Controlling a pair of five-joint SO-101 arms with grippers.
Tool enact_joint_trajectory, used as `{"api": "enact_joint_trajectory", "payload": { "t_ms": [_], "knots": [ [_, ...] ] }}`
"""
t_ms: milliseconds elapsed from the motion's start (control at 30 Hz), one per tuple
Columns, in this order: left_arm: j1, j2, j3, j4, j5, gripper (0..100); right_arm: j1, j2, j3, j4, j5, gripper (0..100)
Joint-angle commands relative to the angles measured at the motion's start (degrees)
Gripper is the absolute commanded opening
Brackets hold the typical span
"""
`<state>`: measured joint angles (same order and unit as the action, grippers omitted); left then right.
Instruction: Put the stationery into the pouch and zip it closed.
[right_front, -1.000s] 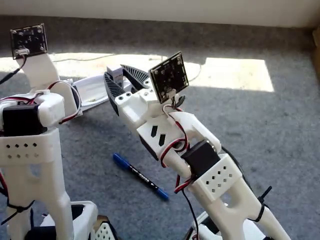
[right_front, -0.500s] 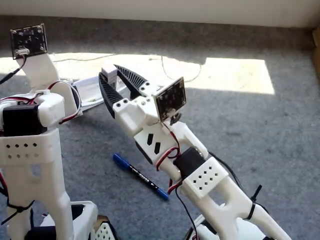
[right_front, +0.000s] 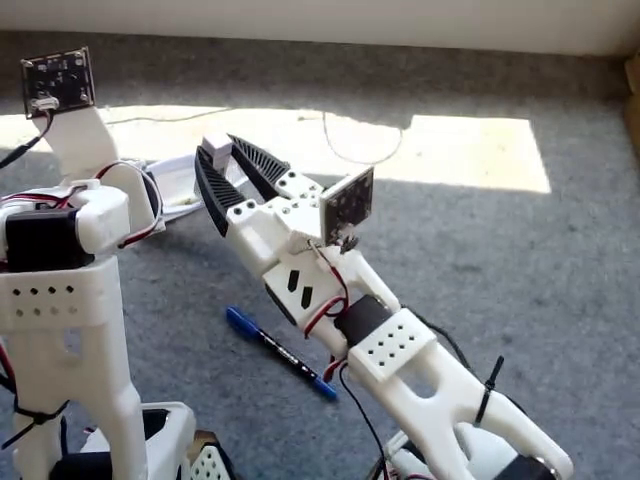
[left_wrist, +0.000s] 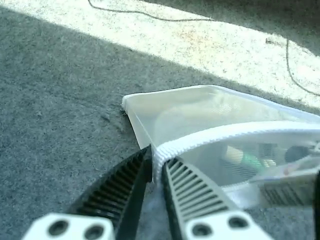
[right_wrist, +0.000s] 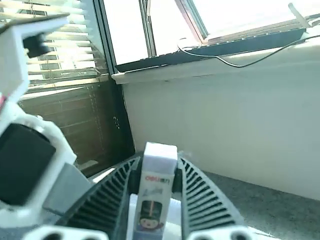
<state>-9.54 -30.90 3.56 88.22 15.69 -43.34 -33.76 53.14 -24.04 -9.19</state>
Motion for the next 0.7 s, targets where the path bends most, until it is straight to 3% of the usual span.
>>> {"api": "enact_joint_trajectory", "payload": {
  "t_ms": [0,167,667],
  "knots": [
    [0.3,-1.3,-0.4,-0.9,0.3,1,-0.3,3.4,-1.1,-6.9,-0.9,2.3],
    [-0.7,-1.3,-0.4,-1.1,0.3,1,-0.5,7.2,-0.7,-11.6,-0.9,2.3],
    [-0.7,-1.3,-0.4,-1.1,0.3,1,-0.7,7.5,-0.7,-8.0,-0.9,2.8]
  ]
}}
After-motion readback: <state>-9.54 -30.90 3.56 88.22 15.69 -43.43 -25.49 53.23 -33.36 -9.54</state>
